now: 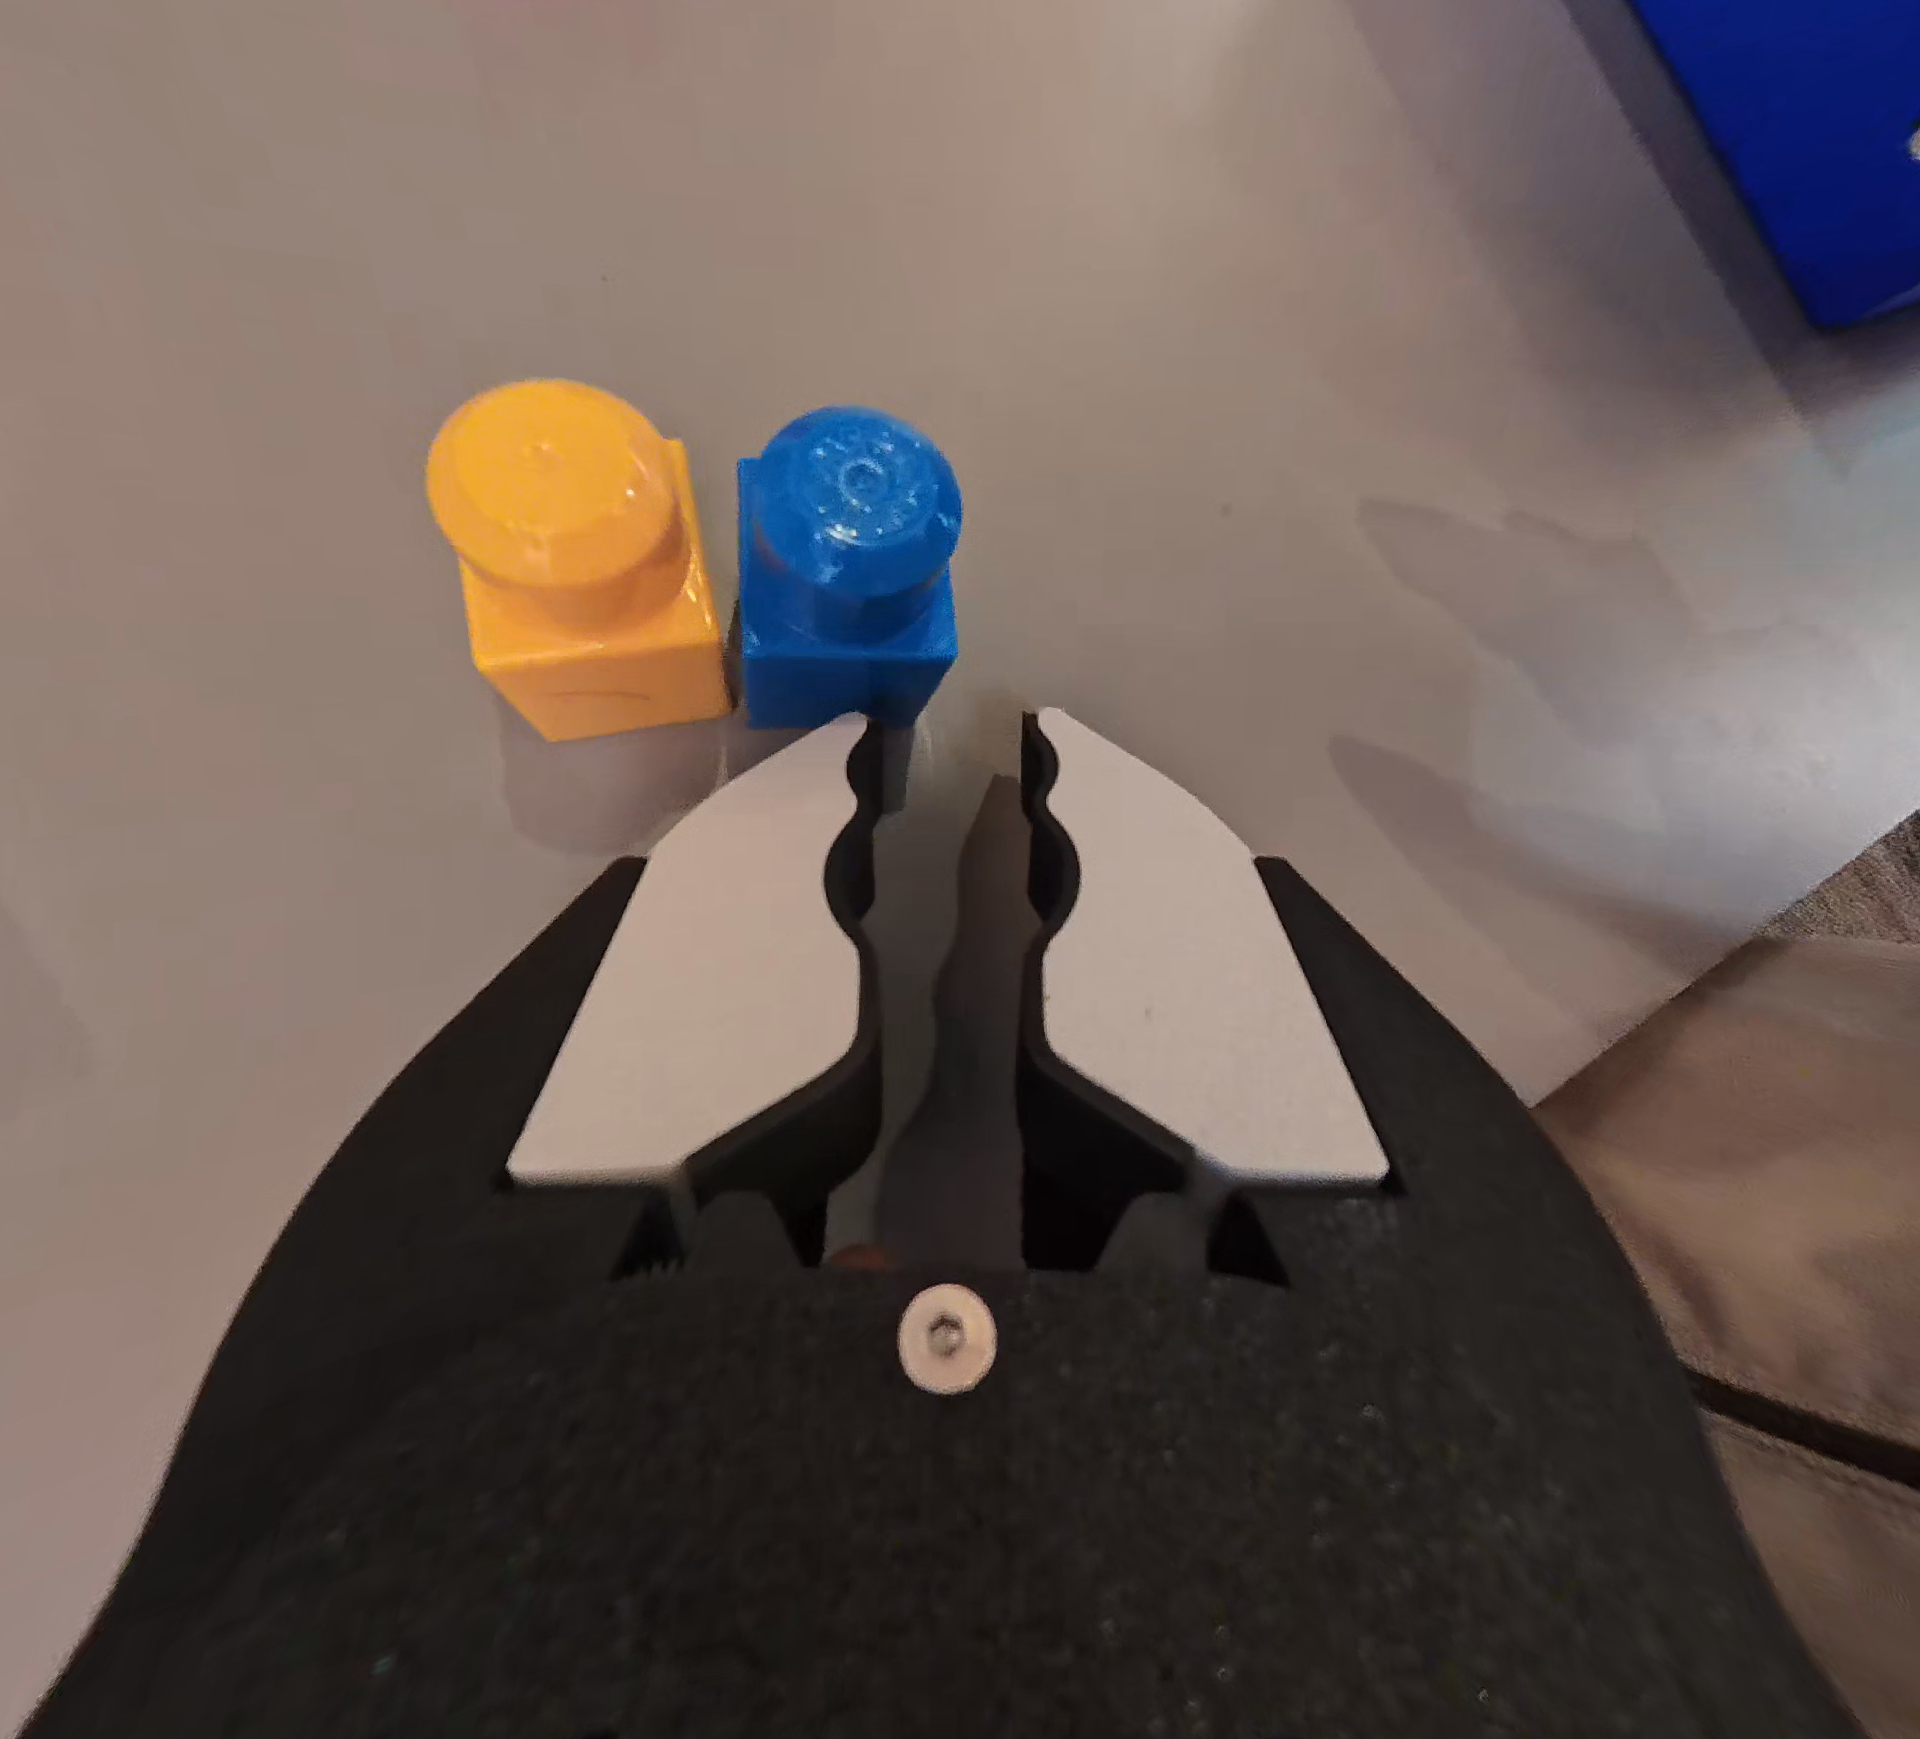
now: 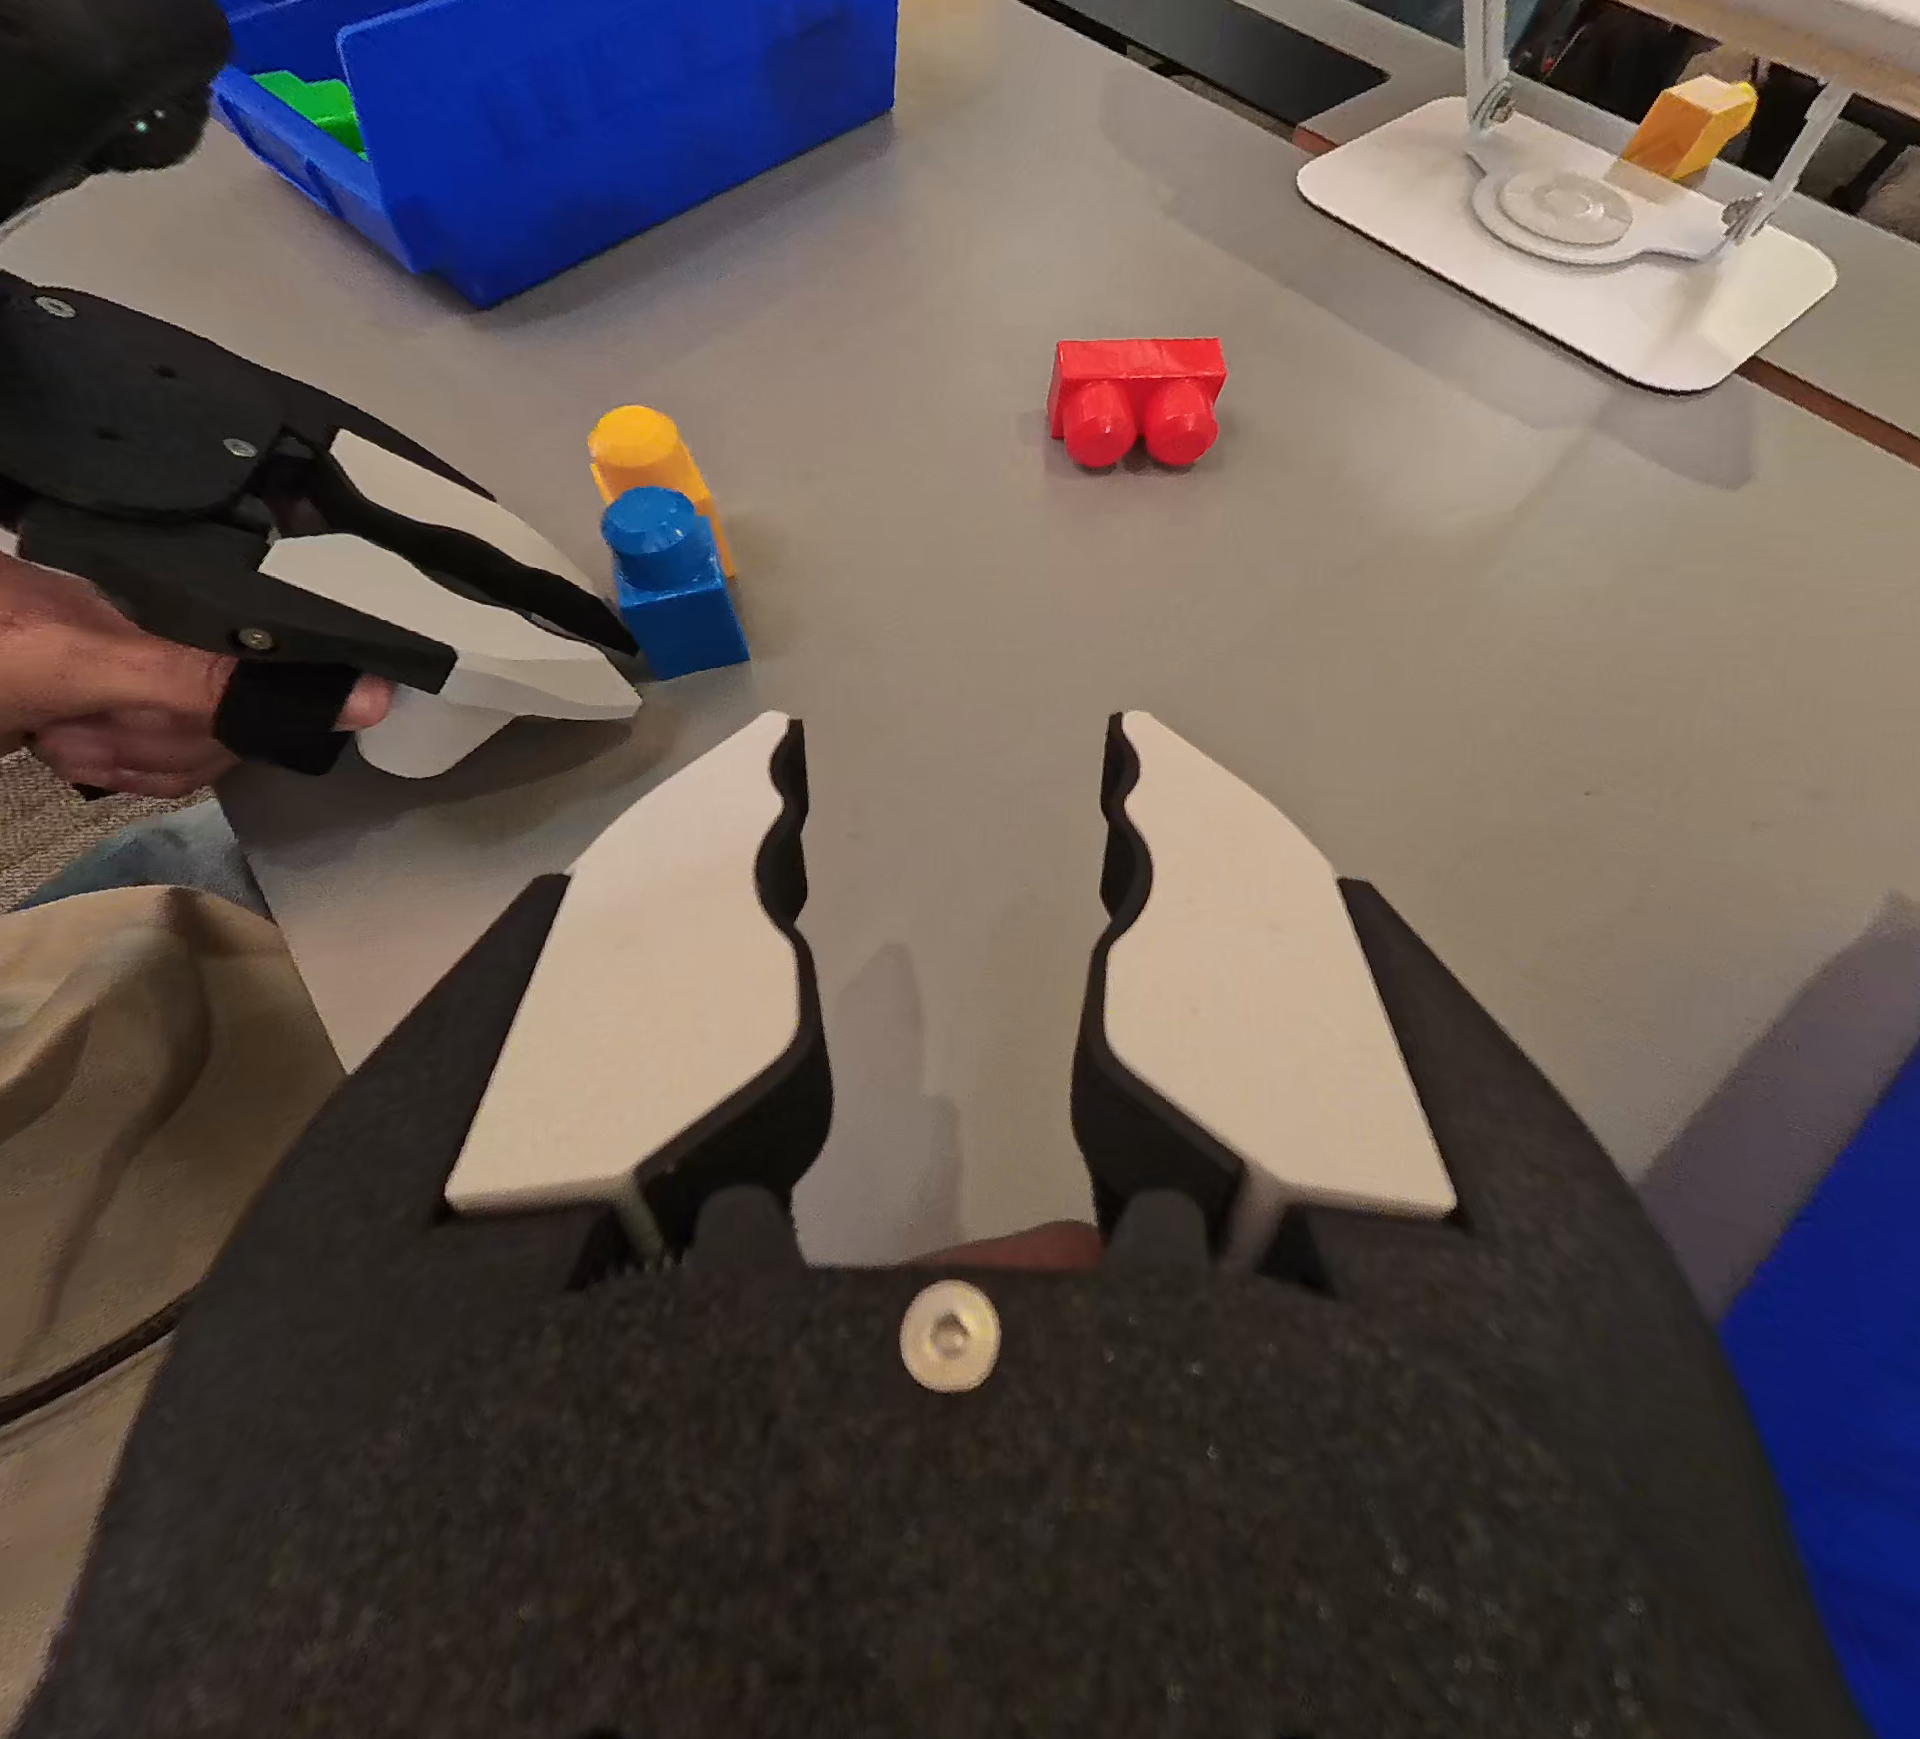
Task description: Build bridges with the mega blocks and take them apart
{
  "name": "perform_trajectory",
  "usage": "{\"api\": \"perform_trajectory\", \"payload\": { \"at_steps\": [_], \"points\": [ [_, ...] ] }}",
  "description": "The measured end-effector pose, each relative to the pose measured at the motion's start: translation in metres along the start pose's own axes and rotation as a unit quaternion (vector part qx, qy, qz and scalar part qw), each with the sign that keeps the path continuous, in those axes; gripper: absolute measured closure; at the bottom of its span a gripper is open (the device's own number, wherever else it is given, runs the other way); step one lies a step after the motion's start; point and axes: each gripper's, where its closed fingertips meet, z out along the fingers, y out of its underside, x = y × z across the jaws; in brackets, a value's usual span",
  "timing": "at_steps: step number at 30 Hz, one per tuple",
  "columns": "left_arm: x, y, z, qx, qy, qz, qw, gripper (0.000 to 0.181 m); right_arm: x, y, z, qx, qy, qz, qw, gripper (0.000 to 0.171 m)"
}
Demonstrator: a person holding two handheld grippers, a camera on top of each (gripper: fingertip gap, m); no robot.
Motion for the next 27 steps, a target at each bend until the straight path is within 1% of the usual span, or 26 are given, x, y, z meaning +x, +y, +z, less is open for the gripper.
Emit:
{"api": "perform_trajectory", "payload": {
  "at_steps": [6,8,10,13,17,19,23,27],
  "points": [
    [0.000,-0.004,0.005,-0.005,-0.012,-0.005,1.000,0.155,0.001,0.002,0.000,-0.001,-0.002,0.002,1.000,0.117],
    [0.011,-0.005,0.001,-0.005,0.007,0.001,1.000,0.156,0.002,0.002,0.000,-0.001,-0.001,0.003,1.000,0.117],
    [0.030,-0.013,-0.004,0.024,0.035,0.012,0.999,0.156,0.004,0.002,-0.001,-0.001,0.000,0.005,1.000,0.117],
    [0.050,-0.021,0.006,0.045,0.060,0.012,0.997,0.159,0.006,0.003,-0.001,0.000,0.001,0.009,1.000,0.117],
    [0.041,-0.028,0.023,0.041,0.034,-0.027,0.998,0.159,0.006,0.003,-0.003,-0.001,0.004,0.006,1.000,0.117],
    [0.039,-0.033,0.024,0.048,0.035,-0.037,0.998,0.158,0.006,0.002,-0.004,0.002,0.004,0.007,1.000,0.117],
    [0.030,-0.033,0.022,0.048,0.001,-0.034,0.998,0.157,0.008,0.003,-0.005,0.002,0.003,0.009,1.000,0.117],
    [0.032,-0.029,0.021,0.045,0.006,-0.033,0.998,0.156,0.008,0.004,-0.004,0.004,-0.001,0.015,1.000,0.117]
  ]
}}
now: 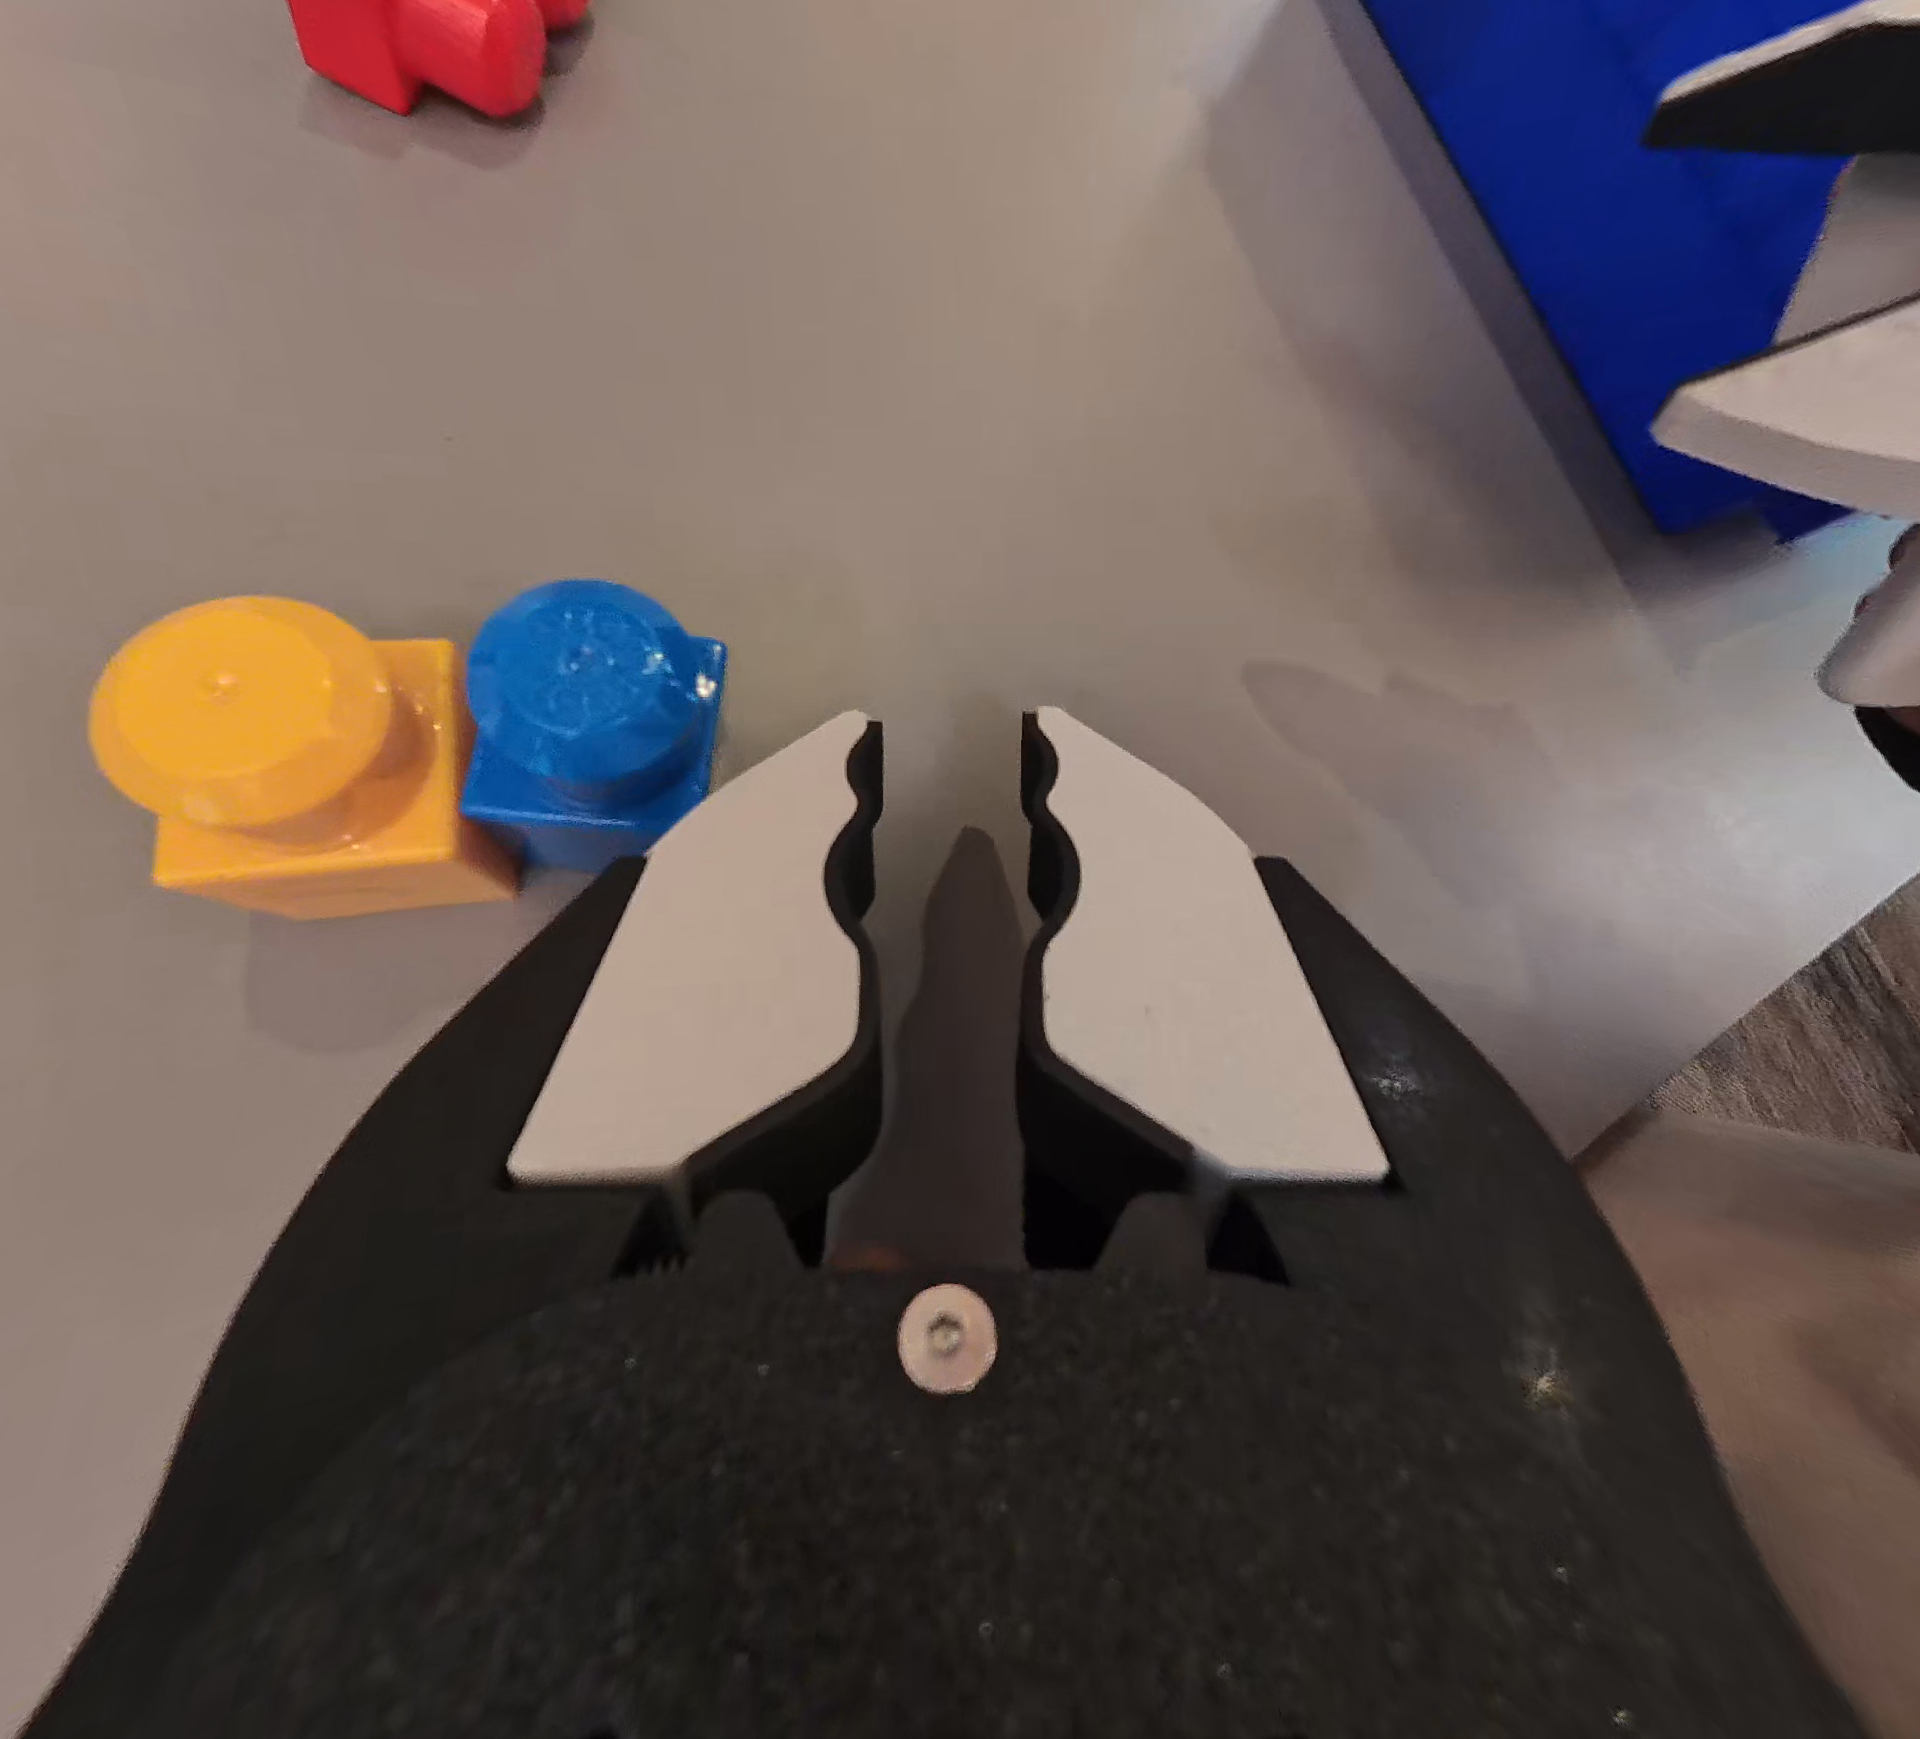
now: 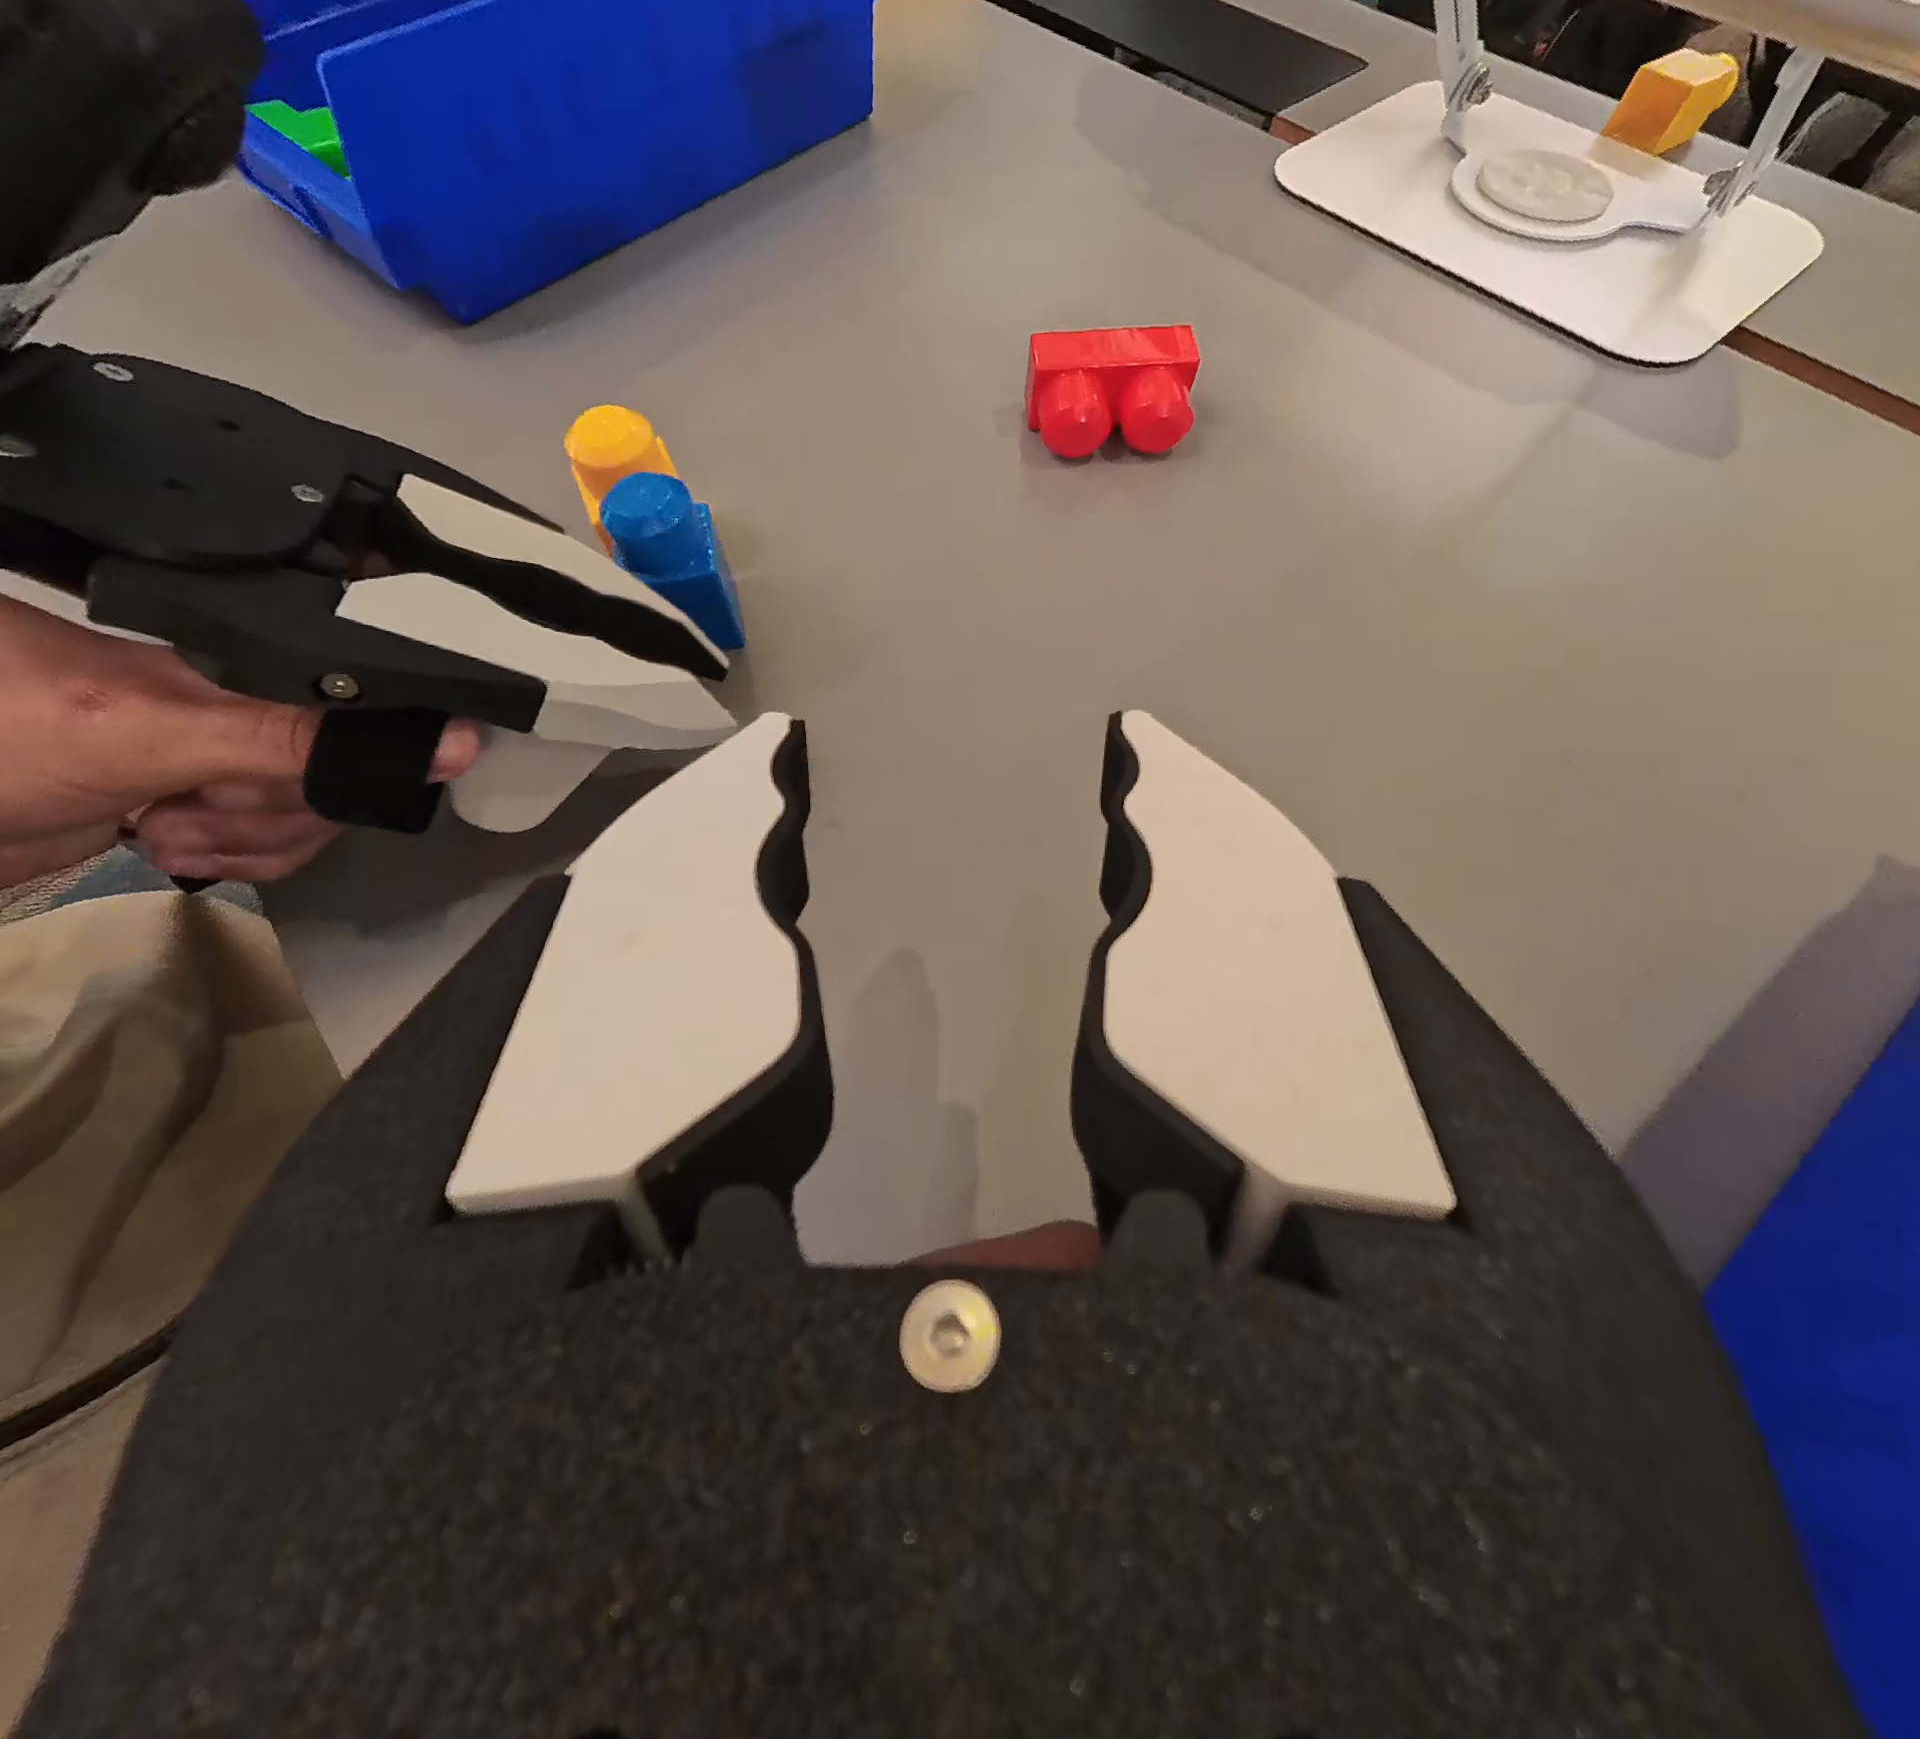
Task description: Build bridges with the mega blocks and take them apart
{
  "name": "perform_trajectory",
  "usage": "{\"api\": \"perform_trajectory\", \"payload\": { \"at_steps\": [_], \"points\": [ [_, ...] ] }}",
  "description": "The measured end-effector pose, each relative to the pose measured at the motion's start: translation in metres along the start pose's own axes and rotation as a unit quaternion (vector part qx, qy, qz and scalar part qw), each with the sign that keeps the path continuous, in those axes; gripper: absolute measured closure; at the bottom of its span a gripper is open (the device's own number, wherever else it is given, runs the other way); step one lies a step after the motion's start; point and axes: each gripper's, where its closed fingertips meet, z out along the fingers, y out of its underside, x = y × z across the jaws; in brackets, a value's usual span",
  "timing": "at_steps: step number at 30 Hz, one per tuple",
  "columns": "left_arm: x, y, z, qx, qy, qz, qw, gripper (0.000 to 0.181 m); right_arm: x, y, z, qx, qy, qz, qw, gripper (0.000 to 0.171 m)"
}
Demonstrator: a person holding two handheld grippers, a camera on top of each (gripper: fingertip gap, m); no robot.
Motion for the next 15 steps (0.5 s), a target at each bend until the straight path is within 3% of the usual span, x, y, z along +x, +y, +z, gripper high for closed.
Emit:
{"api": "perform_trajectory", "payload": {
  "at_steps": [4,6,10,15],
  "points": [
    [0.008,-0.001,-0.016,0.021,0.002,0.039,0.999,0.150,-0.001,0.001,0.001,-0.002,-0.003,0.001,1.000,0.117],
    [-0.008,-0.003,-0.032,0.044,-0.054,0.074,0.995,0.141,0.000,0.001,0.001,-0.001,-0.002,0.001,1.000,0.117],
    [-0.058,0.001,-0.052,0.040,-0.184,0.101,0.977,0.107,0.001,0.001,0.001,0.000,-0.002,0.004,1.000,0.117],
    [-0.075,0.022,-0.030,-0.031,-0.171,0.057,0.983,0.080,-0.002,0.001,0.001,-0.001,-0.004,0.002,1.000,0.117]
  ]
}}
